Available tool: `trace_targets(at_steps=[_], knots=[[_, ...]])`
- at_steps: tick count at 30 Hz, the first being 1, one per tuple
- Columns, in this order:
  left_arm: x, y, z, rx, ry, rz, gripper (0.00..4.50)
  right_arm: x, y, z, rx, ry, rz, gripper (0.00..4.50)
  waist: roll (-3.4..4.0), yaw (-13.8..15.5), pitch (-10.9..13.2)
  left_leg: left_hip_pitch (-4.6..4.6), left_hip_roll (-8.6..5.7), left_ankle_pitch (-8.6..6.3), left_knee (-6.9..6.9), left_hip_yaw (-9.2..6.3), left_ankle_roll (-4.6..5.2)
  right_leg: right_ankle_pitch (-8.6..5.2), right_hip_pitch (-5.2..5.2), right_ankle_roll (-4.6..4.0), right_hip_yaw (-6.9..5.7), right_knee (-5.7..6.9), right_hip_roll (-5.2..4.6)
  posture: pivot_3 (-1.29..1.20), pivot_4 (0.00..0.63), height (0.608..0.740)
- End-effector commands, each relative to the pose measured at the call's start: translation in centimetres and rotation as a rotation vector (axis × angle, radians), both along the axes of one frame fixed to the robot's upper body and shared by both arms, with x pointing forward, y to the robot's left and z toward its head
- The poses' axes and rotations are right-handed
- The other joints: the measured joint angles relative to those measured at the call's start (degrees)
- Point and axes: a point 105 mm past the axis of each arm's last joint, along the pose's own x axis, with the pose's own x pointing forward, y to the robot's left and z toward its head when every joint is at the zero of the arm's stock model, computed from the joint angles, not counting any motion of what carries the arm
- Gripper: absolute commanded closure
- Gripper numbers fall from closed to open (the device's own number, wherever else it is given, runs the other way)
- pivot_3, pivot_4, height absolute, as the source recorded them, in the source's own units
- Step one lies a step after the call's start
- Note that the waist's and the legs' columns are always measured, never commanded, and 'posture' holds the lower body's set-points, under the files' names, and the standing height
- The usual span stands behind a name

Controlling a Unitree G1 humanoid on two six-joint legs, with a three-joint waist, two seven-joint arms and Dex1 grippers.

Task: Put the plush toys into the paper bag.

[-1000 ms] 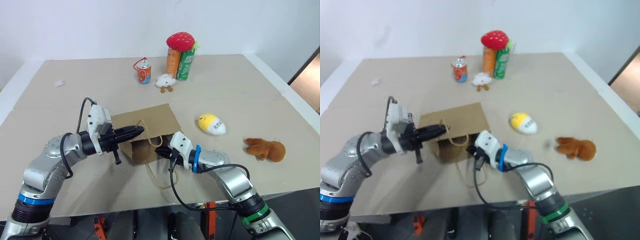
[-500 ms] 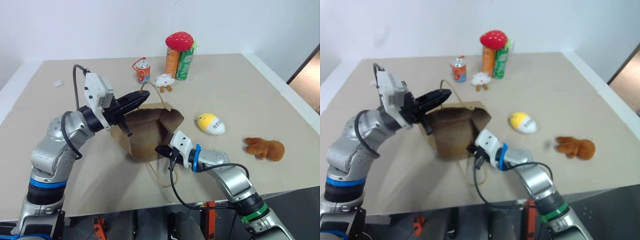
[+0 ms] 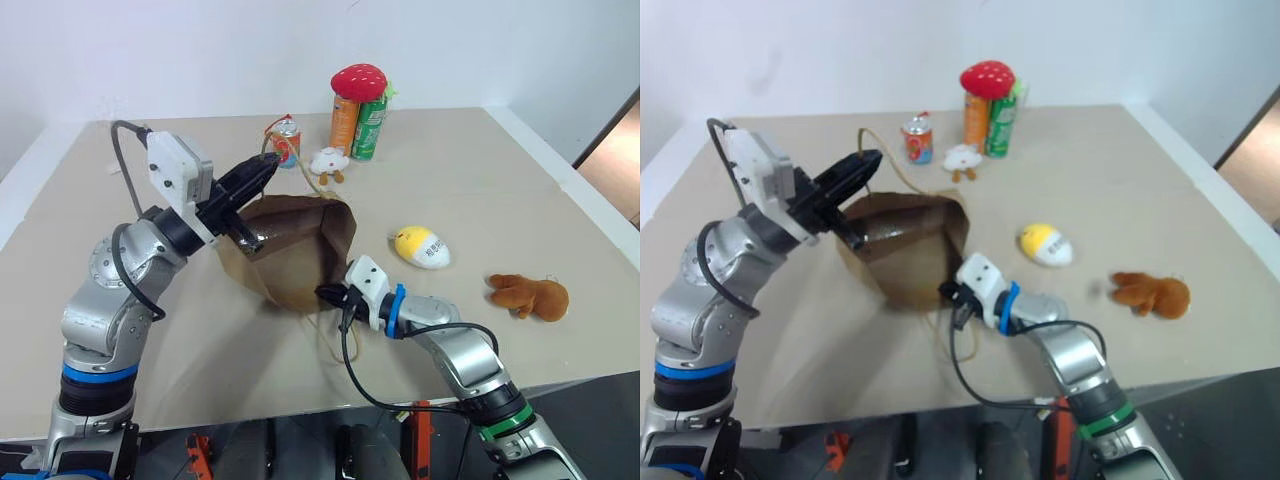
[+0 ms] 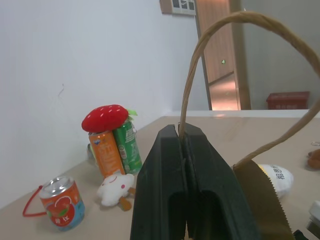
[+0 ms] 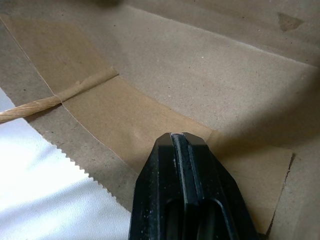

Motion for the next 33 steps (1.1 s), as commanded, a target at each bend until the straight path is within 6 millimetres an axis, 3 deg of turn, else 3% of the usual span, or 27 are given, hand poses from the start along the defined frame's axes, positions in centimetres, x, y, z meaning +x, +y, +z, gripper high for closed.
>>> trace_targets(at_steps=[1,15,19,22,27,28,33], knots=[[-1.8,-0.7,2.1,0.036,-0.125,-0.044,4.50,0.3,-0.4,0.1,-0.009,-0.009,-0.015,4.45,0.00,0.00,0.00,0.00,0.00,0.00,0.00,0.00,0.00,0.00,0.01,0.00,0.00,0.00,0.00,0.00,0.150,0.740],[-3.6,-2.4,2.5,0.165,-0.238,-0.147,4.50,-0.1,-0.5,-0.6,-0.029,0.001,-0.001,4.45,-0.01,-0.02,0.01,0.00,0.04,0.00,-0.02,0.27,-0.01,0.00,-0.03,0.00,0.07,-0.01,0.00,0.00,0.150,0.740],[-3.1,-2.0,2.5,0.169,-0.243,-0.123,4.50,-0.1,-0.6,-0.6,-0.031,0.000,0.002,4.45,-0.02,-0.02,0.01,-0.01,0.05,-0.01,-0.03,0.27,-0.01,0.00,-0.06,0.00,0.09,-0.02,-0.01,0.00,0.150,0.740],[-1.8,-1.1,2.0,0.091,-0.149,-0.069,4.50,-0.1,-0.6,-0.5,-0.027,-0.008,0.003,4.45,-0.02,-0.01,0.01,-0.01,0.07,-0.01,-0.03,0.26,-0.01,0.00,-0.05,0.00,0.11,-0.02,-0.01,0.00,0.150,0.740],[-0.2,-0.1,0.5,0.021,-0.025,-0.001,4.50,0.3,-1.1,2.1,0.051,-0.040,0.008,4.45,-0.03,-0.02,0.02,-0.02,0.11,-0.01,-0.04,0.26,0.00,0.00,-0.05,0.00,0.12,-0.02,0.00,0.00,0.150,0.740],[-0.2,-0.2,0.2,0.029,-0.020,0.000,4.50,0.2,-1.3,2.7,0.068,-0.042,0.017,3.85,-0.08,-0.01,0.05,-0.02,0.11,0.00,-0.04,0.26,0.00,0.00,-0.05,0.00,0.12,-0.02,0.00,0.00,0.150,0.740],[-0.3,-0.4,-1.5,0.066,0.007,-0.003,4.50,-1.5,-2.7,7.7,0.195,-0.055,0.125,2.38,-0.12,0.02,0.07,-0.17,0.08,-0.02,-0.04,0.27,0.02,0.00,-0.12,0.00,0.17,-0.02,-0.04,0.00,0.150,0.740]])
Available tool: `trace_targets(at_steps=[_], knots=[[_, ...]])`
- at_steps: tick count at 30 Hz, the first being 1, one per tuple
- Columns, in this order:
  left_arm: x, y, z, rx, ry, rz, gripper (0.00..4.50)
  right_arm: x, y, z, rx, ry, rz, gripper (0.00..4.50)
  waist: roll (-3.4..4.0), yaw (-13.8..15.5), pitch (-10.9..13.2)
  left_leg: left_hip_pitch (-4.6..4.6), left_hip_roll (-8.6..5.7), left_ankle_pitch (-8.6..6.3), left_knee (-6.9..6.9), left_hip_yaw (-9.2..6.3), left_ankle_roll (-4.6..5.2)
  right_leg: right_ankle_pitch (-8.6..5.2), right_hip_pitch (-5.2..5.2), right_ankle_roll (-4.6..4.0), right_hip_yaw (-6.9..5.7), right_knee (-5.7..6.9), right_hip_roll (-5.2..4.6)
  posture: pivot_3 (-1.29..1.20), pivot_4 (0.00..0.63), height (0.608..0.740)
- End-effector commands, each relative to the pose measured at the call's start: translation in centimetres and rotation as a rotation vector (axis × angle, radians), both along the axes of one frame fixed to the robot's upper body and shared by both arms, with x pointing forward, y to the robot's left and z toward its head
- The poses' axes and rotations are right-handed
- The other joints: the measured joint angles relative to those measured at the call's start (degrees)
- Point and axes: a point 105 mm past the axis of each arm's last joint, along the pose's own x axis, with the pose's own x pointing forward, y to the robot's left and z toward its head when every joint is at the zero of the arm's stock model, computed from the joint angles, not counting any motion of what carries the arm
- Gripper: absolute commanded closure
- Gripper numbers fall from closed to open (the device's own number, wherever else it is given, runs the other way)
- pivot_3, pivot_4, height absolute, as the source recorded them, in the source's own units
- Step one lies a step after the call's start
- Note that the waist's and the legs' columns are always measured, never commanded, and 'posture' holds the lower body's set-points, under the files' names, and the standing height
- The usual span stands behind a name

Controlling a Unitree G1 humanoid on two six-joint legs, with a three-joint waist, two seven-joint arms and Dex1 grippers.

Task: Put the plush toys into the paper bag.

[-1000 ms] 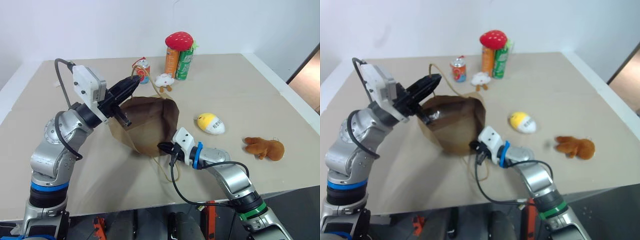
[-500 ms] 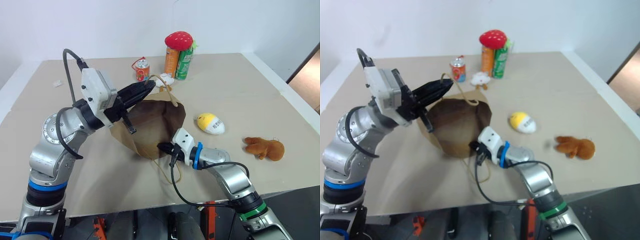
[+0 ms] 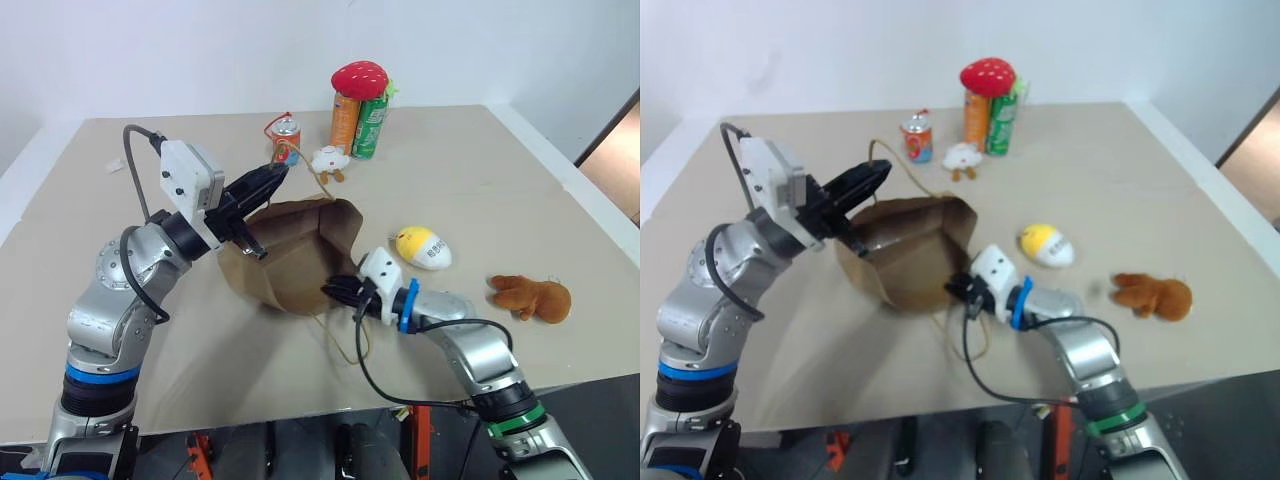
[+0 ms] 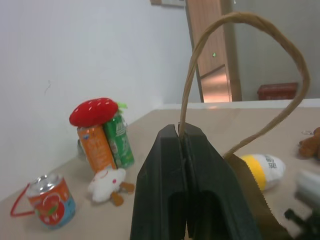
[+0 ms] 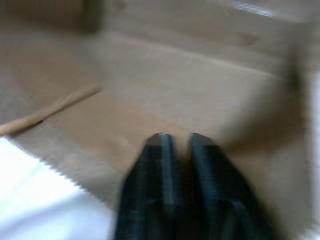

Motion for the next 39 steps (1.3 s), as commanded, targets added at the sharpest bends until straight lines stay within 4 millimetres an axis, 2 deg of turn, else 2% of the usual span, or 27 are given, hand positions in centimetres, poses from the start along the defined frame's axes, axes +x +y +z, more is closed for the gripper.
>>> trace_targets(at_steps=[1,4,5,6,9,11,14,21,24,26,27,29,31,33,34,36,39], knots=[[-0.4,0.2,-0.3,0.026,-0.027,0.009,4.50,-1.6,-1.1,6.0,0.119,-0.076,0.106,1.83,-0.02,0.00,0.01,-0.01,-0.01,-0.03,0.00,0.01,0.05,0.00,-0.01,0.00,0.04,0.00,0.00,0.00,0.150,0.740],[-0.5,0.2,-0.8,0.038,-0.020,0.009,4.50,-2.1,-3.4,8.3,0.169,-0.037,0.098,0.64,-0.04,0.07,0.02,-0.04,-0.03,-0.06,-0.02,-0.01,0.03,-0.01,-0.04,-0.01,0.02,0.00,0.01,0.00,0.150,0.740],[-0.6,0.1,-0.9,0.043,-0.019,0.004,4.50,-1.9,-4.5,9.0,0.196,-0.008,0.073,0.50,-0.06,0.11,0.03,-0.04,-0.03,-0.06,-0.02,0.01,0.03,-0.02,-0.02,-0.02,-0.01,0.00,0.02,0.00,0.150,0.740],[-0.6,0.0,-1.0,0.048,-0.020,0.000,4.50,-1.8,-5.5,9.6,0.224,0.015,0.051,0.12,-0.06,0.12,0.03,-0.06,-0.03,-0.08,-0.02,0.00,0.01,-0.02,-0.03,-0.02,-0.04,-0.01,0.01,0.00,0.150,0.740],[-0.7,-0.1,-1.0,0.056,-0.027,-0.005,4.50,-0.4,-8.4,10.5,0.232,0.014,-0.072,0.12,-0.07,0.10,0.04,-0.07,-0.04,-0.08,-0.01,0.00,0.01,-0.02,-0.05,-0.03,0.00,-0.03,0.00,0.00,0.150,0.740],[-0.8,-0.2,-1.0,0.060,-0.033,-0.010,4.50,1.4,-10.7,9.6,0.100,-0.046,-0.223,0.12,-0.07,0.06,0.04,-0.06,-0.08,-0.09,0.00,0.03,0.01,-0.02,-0.06,-0.03,-0.01,-0.04,0.00,0.00,0.150,0.740],[-1.1,-0.5,-0.8,0.068,-0.045,-0.022,4.50,2.8,-12.3,7.3,-0.057,-0.074,-0.326,0.12,-0.07,0.06,0.04,-0.06,-0.13,-0.09,0.01,0.08,0.01,-0.02,-0.06,-0.03,-0.02,-0.05,-0.01,0.00,0.150,0.740],[-1.3,-0.9,0.2,0.058,-0.081,-0.024,4.50,4.2,-13.1,2.7,-0.215,-0.037,-0.399,0.12,-0.08,0.04,0.04,-0.08,-0.13,-0.04,0.00,0.12,0.10,-0.01,-0.05,-0.01,-0.05,-0.05,0.06,0.00,0.150,0.740],[-1.4,-0.8,0.4,0.042,-0.074,-0.024,4.50,4.4,-13.2,1.7,-0.246,-0.033,-0.406,0.12,-0.08,0.03,0.04,-0.10,-0.14,-0.03,0.02,0.13,0.11,-0.01,-0.04,0.01,-0.04,-0.05,0.06,0.00,0.150,0.740],[-1.4,-0.7,0.4,0.028,-0.061,-0.022,4.50,4.5,-13.2,1.6,-0.249,-0.038,-0.402,1.14,-0.08,0.03,0.04,-0.10,-0.13,-0.03,0.07,0.12,0.11,0.01,-0.01,0.02,-0.04,-0.05,0.06,0.00,0.150,0.740],[-1.4,-0.6,0.3,0.025,-0.055,-0.021,4.50,4.4,-13.2,1.6,-0.253,-0.042,-0.399,1.35,-0.08,0.04,0.04,-0.10,-0.13,-0.03,0.07,0.12,0.11,0.01,-0.01,0.02,-0.04,-0.05,0.06,0.00,0.150,0.740],[-1.4,-0.6,0.3,0.025,-0.050,-0.021,4.50,4.4,-13.2,1.6,-0.254,-0.048,-0.397,2.41,-0.08,0.03,0.04,-0.10,-0.13,-0.03,0.07,0.11,0.11,0.01,-0.01,0.02,-0.05,-0.04,0.08,0.00,0.150,0.740],[-1.3,-0.5,0.4,0.004,-0.036,-0.019,4.50,4.3,-13.5,1.8,-0.263,-0.060,-0.392,3.03,-0.08,0.04,0.04,-0.10,-0.13,-0.03,0.07,0.10,0.12,0.01,-0.01,0.02,-0.05,-0.04,0.08,0.00,0.150,0.740],[-1.3,-0.4,0.5,-0.016,-0.024,-0.020,4.50,4.3,-13.7,2.2,-0.272,-0.074,-0.388,3.32,-0.08,0.04,0.04,-0.10,-0.13,-0.03,0.07,0.11,0.12,0.01,0.00,0.02,-0.04,-0.04,0.08,0.00,0.150,0.740],[-1.2,-0.4,0.5,-0.019,-0.018,-0.023,4.50,4.2,-13.6,2.5,-0.272,-0.081,-0.371,3.74,-0.08,0.04,0.04,-0.10,-0.13,-0.03,0.07,0.11,0.12,0.01,0.00,0.03,-0.04,-0.04,0.08,0.00,0.150,0.740],[-1.2,-0.5,0.5,-0.021,-0.010,-0.026,4.50,4.1,-13.6,3.2,-0.269,-0.094,-0.350,3.74,-0.08,0.04,0.04,-0.10,-0.14,-0.02,0.07,0.10,0.13,0.02,0.01,0.04,-0.04,-0.04,0.09,0.00,0.150,0.740],[-1.2,-0.5,0.4,-0.028,0.003,-0.028,4.50,3.9,-13.1,5.5,-0.246,-0.141,-0.306,3.74,-0.08,0.04,0.04,-0.10,-0.14,-0.02,0.09,0.10,0.13,0.02,0.02,0.04,-0.04,-0.04,0.09,0.00,0.150,0.740]])
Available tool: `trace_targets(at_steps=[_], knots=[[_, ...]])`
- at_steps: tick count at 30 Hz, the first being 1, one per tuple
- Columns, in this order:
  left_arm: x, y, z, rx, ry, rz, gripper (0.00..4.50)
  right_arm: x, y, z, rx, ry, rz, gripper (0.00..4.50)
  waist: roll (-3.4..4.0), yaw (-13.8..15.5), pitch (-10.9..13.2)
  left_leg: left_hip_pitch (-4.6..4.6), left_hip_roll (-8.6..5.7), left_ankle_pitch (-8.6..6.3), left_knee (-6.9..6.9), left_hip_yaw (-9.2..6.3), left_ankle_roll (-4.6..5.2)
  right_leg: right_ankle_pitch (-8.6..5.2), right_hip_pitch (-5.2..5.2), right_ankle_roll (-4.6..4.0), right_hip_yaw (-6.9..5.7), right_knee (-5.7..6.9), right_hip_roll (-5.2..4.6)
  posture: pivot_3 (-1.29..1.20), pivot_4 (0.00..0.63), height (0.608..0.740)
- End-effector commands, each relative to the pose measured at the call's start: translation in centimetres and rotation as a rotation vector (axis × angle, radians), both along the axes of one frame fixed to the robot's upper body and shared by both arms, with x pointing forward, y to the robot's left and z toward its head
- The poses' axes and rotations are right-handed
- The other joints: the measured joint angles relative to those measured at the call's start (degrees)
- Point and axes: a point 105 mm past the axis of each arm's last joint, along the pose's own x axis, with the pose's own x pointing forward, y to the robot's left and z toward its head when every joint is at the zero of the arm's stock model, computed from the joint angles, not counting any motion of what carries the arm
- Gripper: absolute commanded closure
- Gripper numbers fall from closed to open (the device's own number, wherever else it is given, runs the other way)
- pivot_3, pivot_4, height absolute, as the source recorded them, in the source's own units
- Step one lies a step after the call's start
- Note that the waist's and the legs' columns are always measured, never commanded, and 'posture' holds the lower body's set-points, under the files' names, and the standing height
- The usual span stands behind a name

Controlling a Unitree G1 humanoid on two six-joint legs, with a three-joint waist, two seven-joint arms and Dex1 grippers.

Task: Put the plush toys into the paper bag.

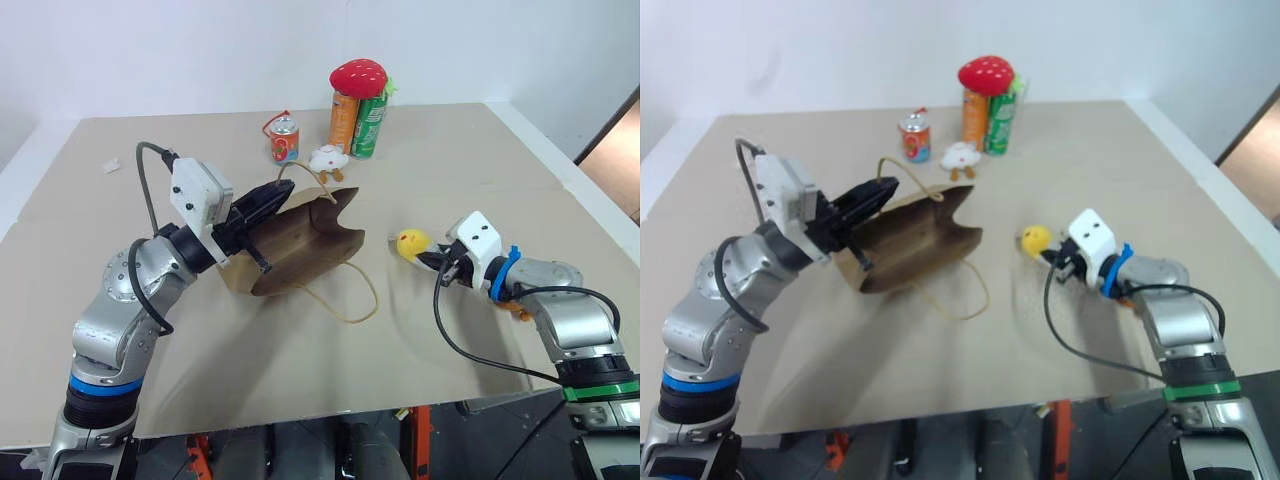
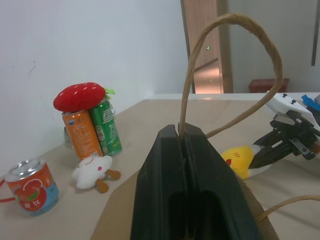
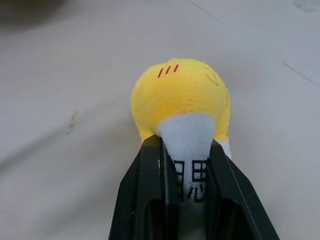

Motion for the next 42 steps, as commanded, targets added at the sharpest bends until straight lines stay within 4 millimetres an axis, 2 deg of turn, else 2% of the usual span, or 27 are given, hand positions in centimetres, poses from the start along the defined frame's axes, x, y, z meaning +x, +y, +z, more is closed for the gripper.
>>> trace_targets(at_steps=[1,4,7,10,13,16,21,26,30,34,36,41,42], knots=[[-0.7,0.2,1.4,-0.022,-0.051,-0.001,4.50,-0.2,0.5,4.5,0.028,-0.107,0.070,3.74,0.00,0.00,0.00,0.00,0.00,0.00,0.01,0.00,0.00,0.00,0.00,0.00,0.00,0.00,0.00,0.00,0.150,0.740],[-0.6,0.2,1.4,-0.025,-0.045,0.002,4.50,-1.6,2.5,8.0,0.100,-0.134,0.217,3.74,0.00,-0.03,0.00,0.01,0.01,0.00,0.02,0.01,0.00,0.03,-0.02,0.03,0.05,0.01,0.01,0.00,0.150,0.740],[-0.5,0.2,1.3,-0.024,-0.043,0.005,4.50,-4.0,5.5,10.9,0.206,-0.078,0.394,3.74,0.00,-0.03,0.01,0.01,0.02,0.00,0.03,-0.02,0.00,0.03,-0.02,0.02,0.05,0.02,0.02,0.00,0.150,0.740],[-0.4,0.1,1.3,-0.025,-0.045,0.006,4.50,-6.7,8.7,12.2,0.300,0.019,0.565,3.74,-0.01,-0.02,0.01,0.01,0.06,0.00,0.02,-0.07,0.00,0.02,0.00,0.01,0.03,0.02,0.05,0.00,0.150,0.740],[-0.2,0.1,1.4,-0.034,-0.048,0.016,4.50,-8.2,11.4,11.7,0.332,0.082,0.662,3.74,-0.03,-0.01,-0.01,0.01,0.08,-0.01,0.01,-0.08,-0.01,0.01,0.00,-0.01,0.01,0.02,0.05,0.00,0.150,0.740],[0.1,0.1,1.5,-0.051,-0.052,0.036,4.50,-7.5,13.2,9.9,0.288,0.085,0.656,3.74,-0.03,-0.02,-0.01,0.01,0.08,-0.04,0.03,-0.09,-0.04,0.03,-0.01,-0.02,0.05,0.02,0.02,0.00,0.150,0.740],[-0.1,-0.1,1.6,-0.053,-0.060,0.033,4.50,-4.9,14.4,8.5,0.252,0.046,0.601,3.74,-0.03,-0.06,-0.01,0.00,0.05,-0.05,0.12,-0.07,-0.06,0.08,-0.03,-0.01,0.06,0.02,-0.04,0.00,0.150,0.740],[-0.3,-0.2,1.8,-0.052,-0.065,0.030,4.50,-1.7,15.3,7.7,0.215,-0.036,0.514,3.74,-0.03,-0.07,-0.01,0.00,0.05,-0.04,0.12,-0.02,-0.05,0.11,-0.03,-0.02,0.06,0.02,-0.02,0.00,0.150,0.740],[-0.4,-0.2,1.7,-0.053,-0.060,0.030,4.50,-1.1,16.8,7.8,0.220,-0.066,0.513,3.74,-0.03,-0.08,-0.01,-0.01,0.08,0.01,0.07,0.02,0.02,0.11,-0.05,0.00,0.05,0.04,0.09,0.00,0.150,0.740],[-0.5,-0.3,1.6,-0.050,-0.059,0.031,4.50,-2.1,17.4,7.7,0.235,-0.036,0.565,2.58,-0.03,0.01,-0.01,-0.01,0.14,0.01,0.04,-0.03,0.02,0.21,-0.04,0.18,0.04,0.05,0.20,0.00,0.150,0.740],[-0.5,-0.3,1.6,-0.046,-0.056,0.032,4.50,-2.6,17.2,8.0,0.240,-0.024,0.581,1.58,-0.03,0.00,0.00,-0.03,0.14,0.01,0.05,-0.02,0.02,0.14,-0.04,0.06,0.06,0.05,0.20,0.00,0.150,0.740],[-0.6,-0.2,1.2,-0.034,-0.048,0.032,4.50,-5.3,15.2,9.5,0.279,0.047,0.653,0.12,-0.03,0.01,-0.01,-0.03,0.13,-0.01,0.07,-0.03,0.00,0.11,-0.03,-0.01,0.07,0.05,0.15,0.00,0.150,0.740],[-0.6,-0.3,1.2,-0.030,-0.049,0.032,4.50,-5.8,14.0,10.6,0.326,0.071,0.647,0.12,-0.03,0.01,0.00,-0.02,0.13,-0.02,0.08,-0.03,-0.02,0.11,-0.03,-0.01,0.08,0.05,0.15,0.00,0.150,0.740]])
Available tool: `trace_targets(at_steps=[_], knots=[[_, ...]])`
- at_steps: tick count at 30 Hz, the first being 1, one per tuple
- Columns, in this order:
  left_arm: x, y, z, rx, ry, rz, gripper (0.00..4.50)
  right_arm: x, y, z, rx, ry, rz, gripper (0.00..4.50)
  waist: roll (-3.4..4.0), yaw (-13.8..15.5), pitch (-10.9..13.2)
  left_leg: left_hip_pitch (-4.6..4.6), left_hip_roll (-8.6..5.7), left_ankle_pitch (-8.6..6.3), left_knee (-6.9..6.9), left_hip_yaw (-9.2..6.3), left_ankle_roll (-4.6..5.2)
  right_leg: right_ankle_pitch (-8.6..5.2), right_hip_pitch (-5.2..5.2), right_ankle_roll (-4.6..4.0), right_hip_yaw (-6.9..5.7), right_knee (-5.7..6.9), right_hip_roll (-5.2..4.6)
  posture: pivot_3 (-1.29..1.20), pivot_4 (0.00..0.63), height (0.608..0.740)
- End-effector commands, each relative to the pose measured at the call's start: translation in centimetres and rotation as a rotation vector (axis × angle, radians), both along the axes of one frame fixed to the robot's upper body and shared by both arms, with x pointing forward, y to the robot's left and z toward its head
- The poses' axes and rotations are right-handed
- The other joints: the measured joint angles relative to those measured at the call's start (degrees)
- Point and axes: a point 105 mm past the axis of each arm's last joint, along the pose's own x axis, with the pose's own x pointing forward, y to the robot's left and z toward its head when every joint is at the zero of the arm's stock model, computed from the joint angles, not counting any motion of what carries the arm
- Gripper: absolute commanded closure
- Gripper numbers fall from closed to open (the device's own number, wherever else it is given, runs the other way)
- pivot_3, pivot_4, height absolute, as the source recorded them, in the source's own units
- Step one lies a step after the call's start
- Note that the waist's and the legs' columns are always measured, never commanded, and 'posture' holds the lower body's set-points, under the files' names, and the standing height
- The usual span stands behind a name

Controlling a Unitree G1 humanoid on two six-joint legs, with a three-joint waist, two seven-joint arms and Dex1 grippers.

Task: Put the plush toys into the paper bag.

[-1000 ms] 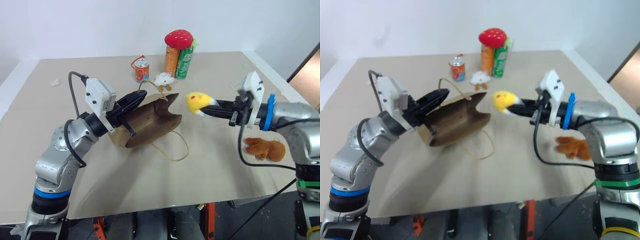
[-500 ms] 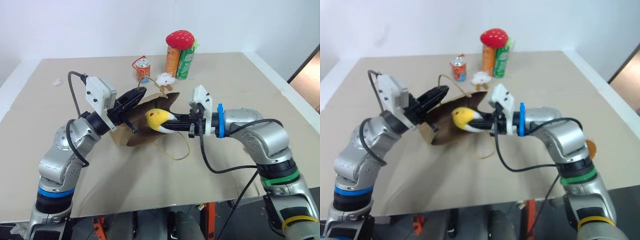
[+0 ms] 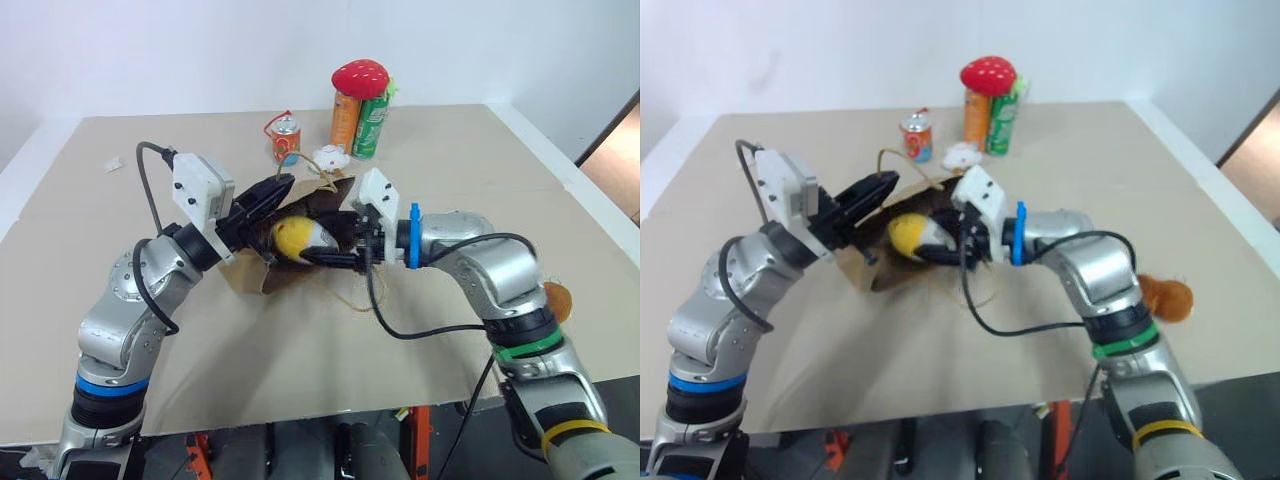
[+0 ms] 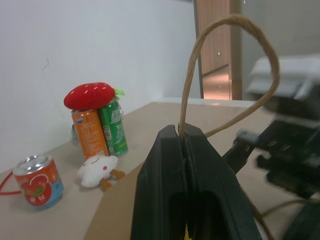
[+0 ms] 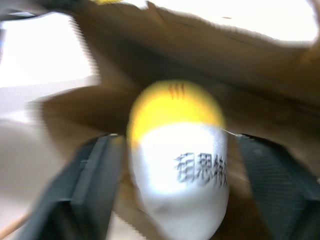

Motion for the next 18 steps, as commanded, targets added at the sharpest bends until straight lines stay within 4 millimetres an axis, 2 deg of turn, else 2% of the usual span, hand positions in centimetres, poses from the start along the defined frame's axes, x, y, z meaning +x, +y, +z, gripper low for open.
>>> trace_targets(at_steps=[1,3,5,7,10,12,14,18], knots=[[-0.8,-0.1,1.0,0.010,-0.058,-0.005,4.50,-2.2,-2.8,4.0,0.104,0.035,0.025,0.12,0.00,0.01,0.00,-0.01,-0.01,-0.01,0.01,-0.01,-0.01,0.01,-0.01,-0.01,-0.01,0.00,-0.03,0.00,0.150,0.740],[-0.7,0.0,1.0,0.012,-0.058,-0.003,4.50,-2.3,-4.9,5.4,0.148,0.051,-0.043,0.12,0.00,0.06,0.00,-0.01,-0.01,-0.01,0.00,-0.03,-0.02,0.01,-0.01,-0.02,-0.01,0.00,-0.07,0.00,0.150,0.740],[-0.7,0.0,1.0,0.012,-0.057,-0.002,4.50,-1.8,-6.6,6.0,0.179,0.057,-0.125,0.12,-0.01,0.06,0.00,-0.01,-0.04,-0.02,0.01,-0.02,-0.03,0.01,0.00,-0.02,-0.01,-0.01,-0.11,0.00,0.150,0.740],[-0.8,-0.1,0.9,0.015,-0.054,-0.012,4.50,0.1,-10.2,5.8,0.204,0.030,-0.352,0.12,-0.01,0.04,-0.01,0.00,-0.04,-0.03,0.02,0.00,-0.04,0.01,-0.01,-0.02,-0.01,-0.01,-0.13,0.00,0.150,0.740],[-0.9,-0.4,0.8,0.022,-0.055,-0.029,4.50,1.9,-15.8,4.0,0.183,-0.024,-0.732,0.12,-0.05,0.18,-0.03,0.00,-0.05,-0.03,0.03,0.04,-0.05,0.01,0.02,-0.02,-0.09,-0.01,-0.14,0.00,0.150,0.740],[-1.0,-0.4,0.7,0.021,-0.054,-0.032,4.50,2.0,-17.8,2.7,0.132,-0.072,-0.903,0.12,-0.04,0.35,-0.02,-0.02,-0.10,-0.03,0.01,0.06,-0.05,0.01,-0.01,-0.02,-0.08,-0.02,-0.17,0.00,0.150,0.740],[-0.9,-0.4,0.7,0.021,-0.053,-0.030,4.50,1.7,-20.5,0.8,0.040,-0.140,-1.105,0.12,-0.03,0.35,-0.03,-0.03,-0.09,-0.01,0.00,0.08,-0.01,0.01,-0.06,-0.01,-0.01,-0.01,-0.18,0.00,0.150,0.740],[-0.8,-0.2,0.6,0.023,-0.051,-0.026,4.50,-0.2,-24.7,-2.1,-0.125,-0.220,-1.365,0.12,-0.01,0.34,-0.04,-0.03,-0.12,0.02,-0.01,0.10,0.03,-0.02,-0.04,0.05,0.00,-0.01,-0.14,0.00,0.150,0.740]])
